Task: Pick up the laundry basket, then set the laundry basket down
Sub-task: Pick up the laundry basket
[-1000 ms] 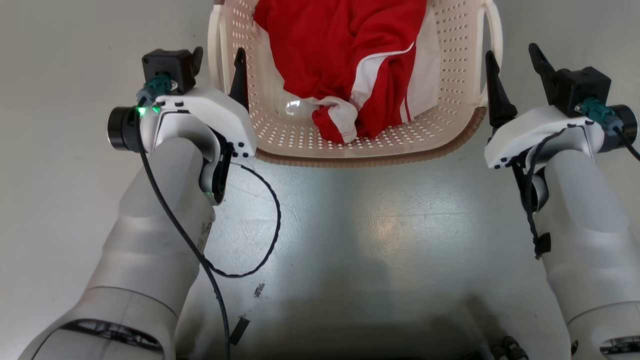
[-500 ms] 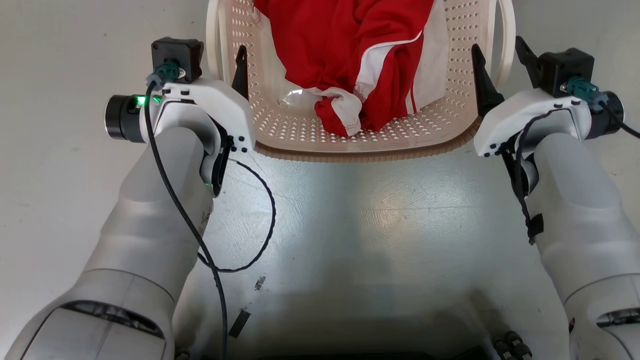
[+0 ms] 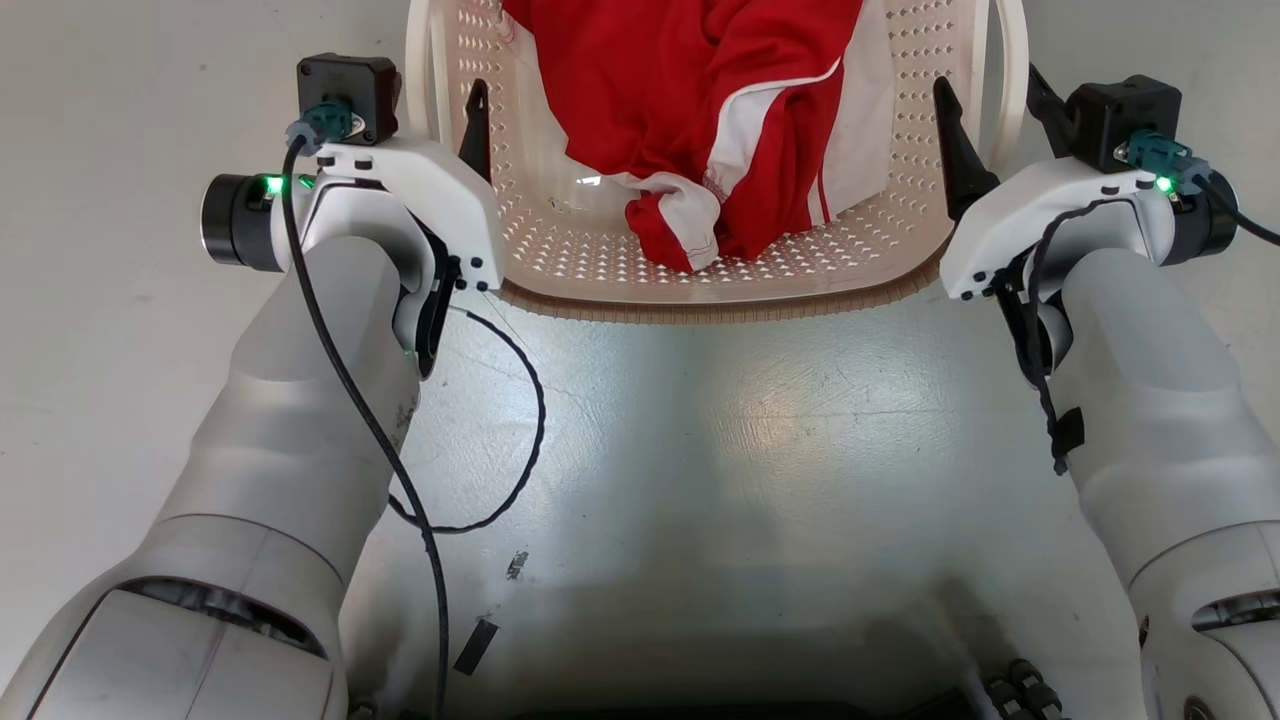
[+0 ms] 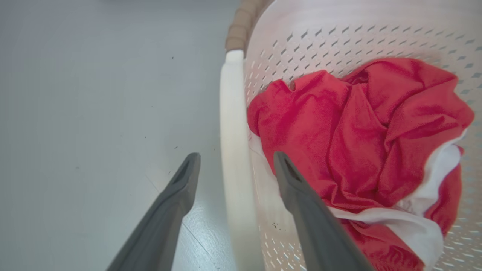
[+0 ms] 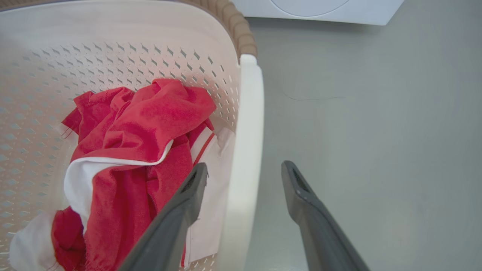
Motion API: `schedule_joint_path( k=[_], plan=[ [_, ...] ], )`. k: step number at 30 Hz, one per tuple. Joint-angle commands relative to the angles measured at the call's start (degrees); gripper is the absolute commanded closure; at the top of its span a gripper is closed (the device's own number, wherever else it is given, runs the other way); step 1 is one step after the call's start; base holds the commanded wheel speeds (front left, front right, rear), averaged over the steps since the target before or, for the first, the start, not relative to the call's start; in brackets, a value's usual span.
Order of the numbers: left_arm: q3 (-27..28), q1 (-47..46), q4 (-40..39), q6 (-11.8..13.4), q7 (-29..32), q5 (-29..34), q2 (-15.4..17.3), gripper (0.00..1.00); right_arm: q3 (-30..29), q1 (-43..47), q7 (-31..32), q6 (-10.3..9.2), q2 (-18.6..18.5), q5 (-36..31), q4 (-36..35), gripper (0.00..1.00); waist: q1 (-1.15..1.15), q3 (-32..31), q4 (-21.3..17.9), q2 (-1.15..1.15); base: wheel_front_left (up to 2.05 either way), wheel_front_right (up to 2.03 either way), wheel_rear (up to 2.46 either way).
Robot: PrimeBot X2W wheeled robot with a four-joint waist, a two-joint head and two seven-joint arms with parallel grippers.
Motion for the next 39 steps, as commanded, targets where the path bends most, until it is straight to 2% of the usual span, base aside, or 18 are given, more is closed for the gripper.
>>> schedule_joint_path(
  k=[1,12,13,14,23,39],
  plan=[
    [0.2,0.2,-0.1,-0.4,0.1,-0.7,1.4,0.00,1.1,1.3,-0.8,0.36,1.3,0.5,-0.1,0.00,0.00,0.0,0.0,0.00,0.00,0.00,0.00],
    [-2.7,-0.3,0.6,-0.5,0.6,-3.2,1.4,0.00,1.7,1.3,-0.8,0.36,1.3,1.1,0.0,0.00,0.00,0.2,-0.2,0.00,0.00,0.00,0.00],
    [-3.1,-0.3,0.7,-0.5,0.6,-3.2,1.4,0.09,1.7,1.3,-0.8,0.36,1.3,1.0,0.0,0.52,0.00,0.3,-0.2,0.00,0.00,0.00,0.00],
    [-3.8,-0.3,0.8,-0.5,0.7,-3.3,1.4,1.00,1.6,1.4,-0.8,0.36,1.3,1.1,0.0,1.00,0.00,0.3,-0.2,0.00,0.00,0.00,0.00],
    [-6.2,0.0,0.5,0.1,0.3,-4.5,1.4,1.00,2.4,2.1,-0.8,0.36,1.3,1.1,2.0,1.00,0.00,-0.2,0.0,0.00,0.00,0.00,0.00],
    [-8.6,4.1,2.0,0.3,0.7,-7.7,1.4,1.00,12.8,4.9,-0.1,0.36,1.3,8.9,6.0,1.00,0.00,-6.7,-1.3,0.00,0.00,0.00,0.00]
  ],
)
